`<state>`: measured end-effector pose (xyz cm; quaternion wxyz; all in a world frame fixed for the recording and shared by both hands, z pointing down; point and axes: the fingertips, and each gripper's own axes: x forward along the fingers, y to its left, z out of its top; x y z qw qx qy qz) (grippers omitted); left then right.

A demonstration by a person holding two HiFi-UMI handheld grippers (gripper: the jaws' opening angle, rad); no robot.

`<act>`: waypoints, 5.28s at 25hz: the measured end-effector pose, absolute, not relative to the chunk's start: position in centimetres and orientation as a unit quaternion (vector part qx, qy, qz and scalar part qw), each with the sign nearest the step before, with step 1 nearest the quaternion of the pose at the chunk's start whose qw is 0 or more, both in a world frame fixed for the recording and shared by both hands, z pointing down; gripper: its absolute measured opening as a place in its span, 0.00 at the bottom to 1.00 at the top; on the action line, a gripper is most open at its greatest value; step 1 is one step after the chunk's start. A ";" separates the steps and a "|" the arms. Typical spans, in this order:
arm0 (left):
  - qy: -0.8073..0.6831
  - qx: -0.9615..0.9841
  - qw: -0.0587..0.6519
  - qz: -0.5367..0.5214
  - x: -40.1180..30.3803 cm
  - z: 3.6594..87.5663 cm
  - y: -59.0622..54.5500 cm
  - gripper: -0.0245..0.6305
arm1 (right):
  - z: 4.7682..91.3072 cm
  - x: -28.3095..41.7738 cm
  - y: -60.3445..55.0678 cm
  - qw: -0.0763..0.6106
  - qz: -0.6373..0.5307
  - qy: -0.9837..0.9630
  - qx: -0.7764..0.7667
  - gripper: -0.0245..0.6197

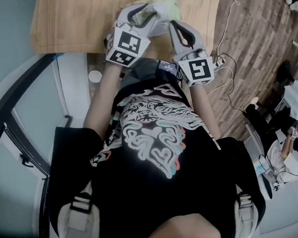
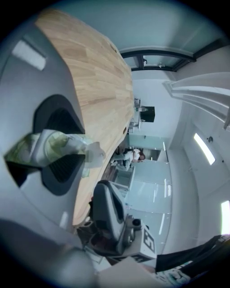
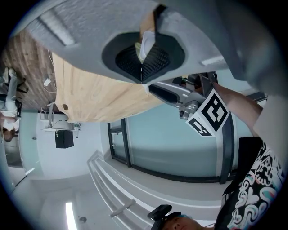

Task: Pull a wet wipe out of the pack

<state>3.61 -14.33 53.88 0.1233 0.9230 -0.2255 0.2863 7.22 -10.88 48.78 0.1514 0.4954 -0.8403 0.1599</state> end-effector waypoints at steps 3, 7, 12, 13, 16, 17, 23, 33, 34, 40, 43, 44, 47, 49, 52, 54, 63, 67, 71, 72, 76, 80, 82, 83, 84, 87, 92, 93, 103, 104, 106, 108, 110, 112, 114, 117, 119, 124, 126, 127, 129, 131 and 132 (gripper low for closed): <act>-0.226 0.919 0.106 0.304 3.6 54.0 -14.2 0.20 | 48.7 7.1 -11.1 0.151 0.163 -0.840 0.494 0.04; -0.219 0.918 0.091 0.319 3.8 54.1 -14.1 0.20 | 48.6 7.1 -11.3 0.148 0.162 -0.842 0.494 0.04; -0.208 0.917 0.075 0.331 3.9 54.3 -14.2 0.20 | 48.8 7.0 -11.0 0.150 0.167 -0.840 0.494 0.04; -0.206 0.917 0.073 0.332 3.9 54.3 -14.2 0.20 | 48.8 7.1 -11.0 0.150 0.168 -0.839 0.496 0.04; -0.203 0.917 0.076 0.335 3.8 54.6 -14.4 0.20 | 49.1 7.7 -11.0 0.152 0.173 -0.827 0.512 0.04; -0.201 0.917 0.076 0.337 3.8 54.7 -14.4 0.20 | 49.1 7.8 -11.1 0.152 0.172 -0.826 0.516 0.04; -0.194 0.912 0.049 0.358 3.9 54.6 -14.3 0.19 | 49.0 7.8 -11.1 0.146 0.171 -0.828 0.513 0.04; -0.197 0.906 -0.015 0.374 3.9 53.7 -14.2 0.18 | 49.1 7.7 -11.0 0.148 0.174 -0.832 0.506 0.04; -0.198 0.905 -0.019 0.377 3.9 53.5 -14.2 0.17 | 49.1 7.7 -10.9 0.147 0.173 -0.833 0.504 0.04; -0.192 0.904 -0.067 0.377 4.1 53.6 -13.6 0.06 | 49.3 8.1 -10.9 0.148 0.180 -0.825 0.514 0.04; -0.203 0.904 -0.037 0.374 4.1 53.3 -13.7 0.04 | 49.1 8.1 -11.0 0.149 0.184 -0.826 0.512 0.04; -0.206 0.905 -0.031 0.372 4.1 53.3 -13.7 0.04 | 49.1 8.1 -10.9 0.149 0.182 -0.826 0.511 0.04; -0.208 0.908 -0.016 0.363 4.3 53.3 -13.7 0.04 | 49.2 8.0 -10.8 0.140 0.173 -0.833 0.507 0.04; -0.208 0.912 0.004 0.354 4.3 53.2 -13.8 0.08 | 49.2 8.3 -10.9 0.149 0.182 -0.824 0.515 0.04; -0.202 0.914 0.020 0.350 4.1 53.7 -13.8 0.09 | 49.3 8.4 -10.8 0.153 0.186 -0.822 0.516 0.04; -0.195 0.915 0.022 0.351 4.0 54.4 -13.6 0.09 | 49.4 8.3 -10.6 0.151 0.185 -0.823 0.515 0.04; -0.207 0.913 0.066 0.345 4.3 54.6 -14.2 0.07 | 48.9 8.2 -11.1 0.144 0.176 -0.827 0.515 0.04; -0.203 0.913 0.064 0.348 4.3 54.7 -14.0 0.06 | 48.7 7.9 -11.5 0.137 0.165 -0.834 0.509 0.04; -0.186 0.918 0.090 0.339 4.3 54.8 -14.1 0.04 | 48.7 8.0 -13.3 0.148 0.164 -0.826 0.518 0.04; -0.183 0.919 0.096 0.337 4.3 54.7 -14.1 0.04 | 48.8 7.8 -13.7 0.150 0.159 -0.829 0.514 0.04; -0.185 0.920 0.101 0.331 4.2 54.5 -14.1 0.04 | 49.3 6.4 -15.1 0.159 0.143 -0.847 0.487 0.04; -0.194 0.923 0.099 0.317 4.1 54.1 -14.1 0.03 | 49.6 5.8 -15.5 0.167 0.149 -0.851 0.475 0.04; -0.201 0.924 0.093 0.311 4.0 54.0 -14.1 0.03 | 49.8 5.6 -15.4 0.169 0.151 -0.852 0.471 0.04; -0.204 0.925 0.091 0.309 3.9 54.0 -14.1 0.03 | 49.9 5.6 -15.4 0.170 0.152 -0.853 0.470 0.04; -0.205 0.925 0.091 0.307 3.9 53.9 -14.1 0.03 | 50.0 5.6 -15.4 0.170 0.153 -0.853 0.470 0.04; -0.207 0.926 0.093 0.301 4.0 53.7 -14.1 0.03 | 50.1 5.8 -15.2 0.170 0.156 -0.852 0.470 0.04; -0.216 0.930 0.079 0.287 3.5 53.1 -14.2 0.03 | 50.5 5.3 -15.2 0.172 0.155 -0.854 0.465 0.04; -0.217 0.931 0.077 0.284 3.5 52.8 -14.2 0.03 | 50.5 5.2 -15.2 0.173 0.154 -0.855 0.463 0.04; -0.222 0.942 0.063 0.244 3.4 50.4 -14.5 0.03 | 51.0 4.2 -14.7 0.182 0.152 -0.859 0.454 0.04; -0.222 0.942 0.066 0.243 3.3 50.4 -14.4 0.03 | 51.1 4.1 -14.6 0.184 0.153 -0.858 0.454 0.04; -0.223 0.943 0.072 0.239 3.2 50.3 -14.3 0.03 | 51.2 4.0 -14.6 0.188 0.152 -0.858 0.452 0.04; -0.223 0.943 0.077 0.234 3.1 50.1 -14.3 0.03 | 51.3 3.8 -14.5 0.196 0.149 -0.860 0.448 0.04; -0.224 0.944 0.083 0.230 3.0 49.9 -14.3 0.03 | 51.4 3.5 -14.4 0.207 0.143 -0.861 0.442 0.04; -0.225 0.943 0.089 0.226 2.8 49.9 -14.3 0.03 | 51.5 3.4 -14.4 0.214 0.140 -0.862 0.438 0.04; -0.227 0.943 0.092 0.225 2.8 49.9 -14.3 0.03 | 51.7 3.4 -14.4 0.218 0.138 -0.862 0.436 0.04; -0.229 0.943 0.093 0.222 2.6 49.7 -14.4 0.03 | 51.8 3.4 -14.4 0.220 0.138 -0.862 0.435 0.04; -0.232 0.943 0.097 0.219 2.3 49.6 -14.4 0.03 | 51.8 3.3 -14.3 0.221 0.138 -0.862 0.435 0.04; -0.237 0.941 0.103 0.217 2.0 49.6 -14.3 0.03 | 52.1 3.2 -14.1 0.224 0.138 -0.860 0.437 0.04; -0.237 0.941 0.103 0.216 2.0 49.6 -14.4 0.03 | 52.3 3.3 -14.1 0.226 0.137 -0.859 0.438 0.04; -0.238 0.942 0.102 0.216 1.9 49.6 -14.4 0.03 | 52.3 3.3 -14.2 0.226 0.136 -0.859 0.439 0.04; -0.239 0.942 0.100 0.215 1.8 49.5 -14.4 0.03 | 52.4 3.2 -14.2 0.226 0.135 -0.859 0.440 0.04; -0.239 0.942 0.100 0.215 1.6 49.4 -14.4 0.03 | 52.4 3.2 -14.2 0.227 0.133 -0.858 0.440 0.04; -0.239 0.942 0.100 0.215 1.6 49.4 -14.4 0.03 | 52.4 3.2 -14.2 0.228 0.132 -0.858 0.441 0.04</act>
